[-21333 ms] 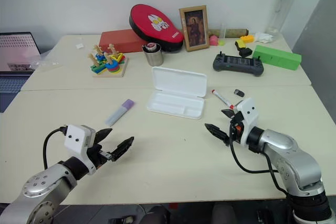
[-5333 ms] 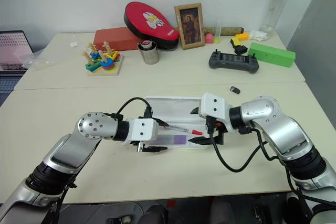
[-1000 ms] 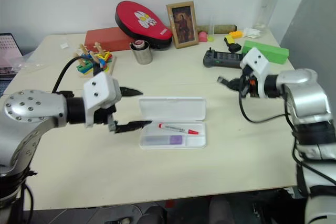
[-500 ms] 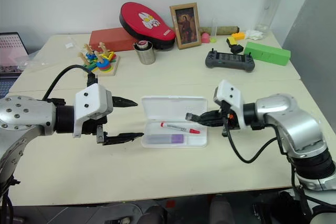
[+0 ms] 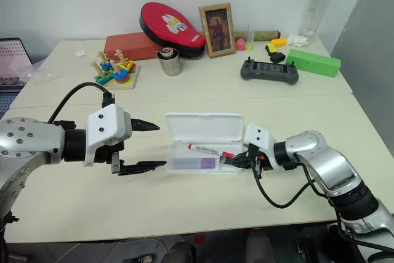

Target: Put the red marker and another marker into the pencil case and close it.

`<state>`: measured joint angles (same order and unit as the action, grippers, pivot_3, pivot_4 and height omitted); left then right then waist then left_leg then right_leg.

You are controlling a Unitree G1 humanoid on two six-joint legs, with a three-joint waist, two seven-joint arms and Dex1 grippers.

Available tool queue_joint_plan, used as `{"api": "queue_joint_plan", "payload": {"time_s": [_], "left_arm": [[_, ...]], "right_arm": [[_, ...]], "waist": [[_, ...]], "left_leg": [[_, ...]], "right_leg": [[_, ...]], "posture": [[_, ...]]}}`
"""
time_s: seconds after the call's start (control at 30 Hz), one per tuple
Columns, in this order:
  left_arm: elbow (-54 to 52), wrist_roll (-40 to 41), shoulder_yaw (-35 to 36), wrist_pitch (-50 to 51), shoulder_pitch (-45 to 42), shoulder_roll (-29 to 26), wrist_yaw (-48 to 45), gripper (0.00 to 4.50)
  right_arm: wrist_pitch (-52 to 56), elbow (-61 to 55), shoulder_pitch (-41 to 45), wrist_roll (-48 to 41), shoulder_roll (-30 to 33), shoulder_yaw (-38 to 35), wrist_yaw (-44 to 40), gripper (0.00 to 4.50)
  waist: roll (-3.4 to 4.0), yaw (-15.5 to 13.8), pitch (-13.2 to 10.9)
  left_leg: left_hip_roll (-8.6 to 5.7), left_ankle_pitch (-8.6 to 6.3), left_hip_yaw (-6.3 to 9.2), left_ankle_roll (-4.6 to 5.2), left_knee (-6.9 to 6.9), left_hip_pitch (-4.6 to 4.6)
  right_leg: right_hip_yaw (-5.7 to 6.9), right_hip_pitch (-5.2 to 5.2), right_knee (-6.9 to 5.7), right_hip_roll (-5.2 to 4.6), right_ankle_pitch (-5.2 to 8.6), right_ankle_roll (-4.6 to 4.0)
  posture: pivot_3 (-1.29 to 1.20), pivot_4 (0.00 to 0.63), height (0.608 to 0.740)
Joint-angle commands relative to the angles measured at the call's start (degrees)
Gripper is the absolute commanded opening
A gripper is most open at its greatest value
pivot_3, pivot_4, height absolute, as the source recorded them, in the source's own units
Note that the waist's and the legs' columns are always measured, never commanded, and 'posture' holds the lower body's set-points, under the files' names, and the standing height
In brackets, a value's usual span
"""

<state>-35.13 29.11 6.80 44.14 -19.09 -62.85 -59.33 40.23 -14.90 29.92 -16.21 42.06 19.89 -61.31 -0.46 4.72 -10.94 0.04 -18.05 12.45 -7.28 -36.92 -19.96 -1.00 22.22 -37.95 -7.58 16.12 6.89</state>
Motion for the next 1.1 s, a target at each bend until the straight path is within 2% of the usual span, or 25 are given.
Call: {"api": "queue_joint_plan", "payload": {"time_s": [0.03,0.3,0.33,0.47,0.8,0.9,1.1], "left_arm": [[-0.6,0.0,1.9,-1.1,-0.3,-1.1,0.3,4.50],[-0.4,-0.1,1.9,-1.5,-0.2,-1.3,0.3,4.50],[-0.4,0.0,1.9,-1.5,-0.2,-1.3,0.3,4.50],[-0.2,-0.2,1.9,-1.8,0.0,-1.3,0.2,4.50],[-0.1,0.1,2.4,-1.8,0.8,-1.1,0.2,4.50],[0.0,0.6,3.1,-1.5,0.9,-1.1,0.2,4.50],[-0.7,3.1,7.7,1.4,3.2,-1.0,0.6,4.50]], "right_arm": [[-2.7,1.3,0.4,2.5,-0.8,1.2,0.5,0.13],[-4.2,2.3,0.7,4.3,-1.8,1.7,0.0,0.13],[-4.5,2.3,0.7,4.4,-1.9,1.6,0.0,0.47],[-4.0,1.6,1.0,3.3,-1.8,0.2,-0.6,1.23],[-1.5,0.4,2.9,-0.9,-0.4,-4.4,-2.4,3.57],[0.1,-0.3,3.6,-2.8,0.1,-6.3,-2.8,4.43],[1.5,-1.1,4.0,-4.6,2.5,-8.4,-4.0,4.48]], "waist": [[-0.01,0.0,0.0],[-0.01,0.0,0.0],[0.00,0.0,0.0],[-0.01,0.0,0.0],[0.00,0.0,0.0],[0.00,0.0,0.0],[0.00,0.0,0.0]], "left_leg": [[0.00,0.00,0.00,0.00,0.00,0.01],[0.00,0.00,0.00,0.00,0.00,-0.02],[0.00,0.00,0.00,-0.01,0.01,-0.02],[0.00,0.00,0.00,0.00,0.02,-0.02],[0.00,0.00,0.00,0.00,0.02,-0.01],[0.00,0.00,0.00,0.00,0.02,-0.02],[0.00,0.00,0.00,0.00,0.04,-0.02]], "right_leg": [[0.00,0.00,0.00,0.00,0.00,0.00],[0.00,-0.01,0.06,0.00,0.00,0.00],[0.00,-0.01,0.06,0.00,0.00,0.00],[0.00,-0.01,0.06,0.00,0.00,0.00],[0.00,-0.01,0.05,0.00,0.00,0.00],[0.00,-0.01,0.07,0.00,0.00,0.00],[0.00,0.00,0.09,0.00,0.00,0.00]], "posture": [[0.00,0.150,0.740],[0.00,0.150,0.740],[0.00,0.150,0.740],[0.00,0.150,0.740],[0.00,0.150,0.740],[0.00,0.150,0.740],[0.00,0.150,0.740]]}}
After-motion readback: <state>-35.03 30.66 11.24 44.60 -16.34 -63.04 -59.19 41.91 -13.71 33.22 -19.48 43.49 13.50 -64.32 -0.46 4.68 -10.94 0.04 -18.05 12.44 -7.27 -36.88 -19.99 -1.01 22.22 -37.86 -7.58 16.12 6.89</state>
